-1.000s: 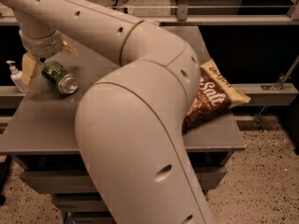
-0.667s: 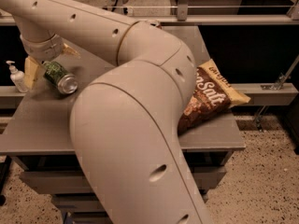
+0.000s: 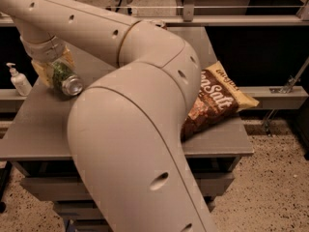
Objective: Place green can upright
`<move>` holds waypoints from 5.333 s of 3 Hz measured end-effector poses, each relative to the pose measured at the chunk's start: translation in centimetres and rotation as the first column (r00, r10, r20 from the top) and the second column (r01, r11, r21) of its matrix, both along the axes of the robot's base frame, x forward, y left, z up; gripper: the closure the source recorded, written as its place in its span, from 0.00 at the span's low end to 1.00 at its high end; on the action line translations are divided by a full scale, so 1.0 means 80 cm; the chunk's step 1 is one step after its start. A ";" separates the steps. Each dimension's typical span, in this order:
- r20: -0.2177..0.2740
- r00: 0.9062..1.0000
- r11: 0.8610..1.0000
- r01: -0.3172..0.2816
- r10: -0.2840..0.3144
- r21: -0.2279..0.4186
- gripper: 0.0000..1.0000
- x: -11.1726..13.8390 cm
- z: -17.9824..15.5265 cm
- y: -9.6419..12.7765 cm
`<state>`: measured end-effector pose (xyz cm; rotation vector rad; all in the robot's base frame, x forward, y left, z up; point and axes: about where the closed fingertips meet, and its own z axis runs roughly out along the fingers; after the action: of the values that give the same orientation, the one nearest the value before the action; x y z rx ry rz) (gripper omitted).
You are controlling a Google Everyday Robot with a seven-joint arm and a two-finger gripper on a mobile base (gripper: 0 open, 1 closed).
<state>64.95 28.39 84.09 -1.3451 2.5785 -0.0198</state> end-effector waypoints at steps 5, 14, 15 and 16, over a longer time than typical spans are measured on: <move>0.172 0.985 0.796 -0.106 0.002 0.597 1.00 0.023 0.098 -0.070; 0.652 0.758 0.362 -0.610 0.006 0.705 1.00 0.043 0.134 -0.049; 0.640 0.768 0.339 -0.598 -0.016 0.726 1.00 0.053 0.122 -0.042; 0.627 0.779 0.327 -0.584 -0.033 0.743 1.00 0.060 0.113 -0.038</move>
Offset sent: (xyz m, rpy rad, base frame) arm 0.0072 -0.0152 0.0585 0.3233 -0.0939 -0.0100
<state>69.73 25.36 93.11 -1.0330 1.3084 0.8679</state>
